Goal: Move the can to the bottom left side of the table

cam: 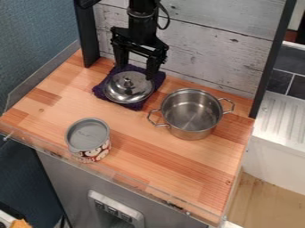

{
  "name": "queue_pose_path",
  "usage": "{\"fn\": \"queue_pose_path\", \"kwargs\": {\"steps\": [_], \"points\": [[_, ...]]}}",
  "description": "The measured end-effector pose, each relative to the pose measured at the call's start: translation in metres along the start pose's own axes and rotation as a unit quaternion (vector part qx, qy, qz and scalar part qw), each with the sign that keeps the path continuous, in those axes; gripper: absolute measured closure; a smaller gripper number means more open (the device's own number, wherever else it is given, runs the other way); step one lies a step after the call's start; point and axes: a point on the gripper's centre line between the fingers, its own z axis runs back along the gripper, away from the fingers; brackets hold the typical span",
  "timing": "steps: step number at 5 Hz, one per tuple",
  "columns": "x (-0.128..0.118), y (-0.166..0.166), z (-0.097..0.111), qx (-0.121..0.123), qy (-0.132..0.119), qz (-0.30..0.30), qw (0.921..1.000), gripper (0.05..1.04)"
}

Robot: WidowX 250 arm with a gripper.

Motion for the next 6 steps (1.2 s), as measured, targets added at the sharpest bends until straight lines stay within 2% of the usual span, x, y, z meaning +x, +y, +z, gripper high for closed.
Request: {"fn": "queue_pose_path", "kwargs": {"steps": [1, 2, 3, 4, 5, 6], "points": [[-0.005, -0.003, -0.014, -0.003, 0.017, 0.0, 0.9999, 0.083], [-0.054, -0.018, -0.013, -0.002, 0.039, -0.013, 0.9991, 0.083], [-0.084, -0.037, 0.005, 0.013, 0.009, -0.043, 0.9989, 0.083], [-0.11, -0.054, -0.001, 0.005, 0.012, -0.069, 0.9975, 0.083], [-0.131, -0.069, -0.015, -0.02, 0.024, -0.082, 0.9962, 0.083], [-0.139, -0.068, -0.036, -0.044, 0.046, -0.072, 0.9953, 0.083]]}}
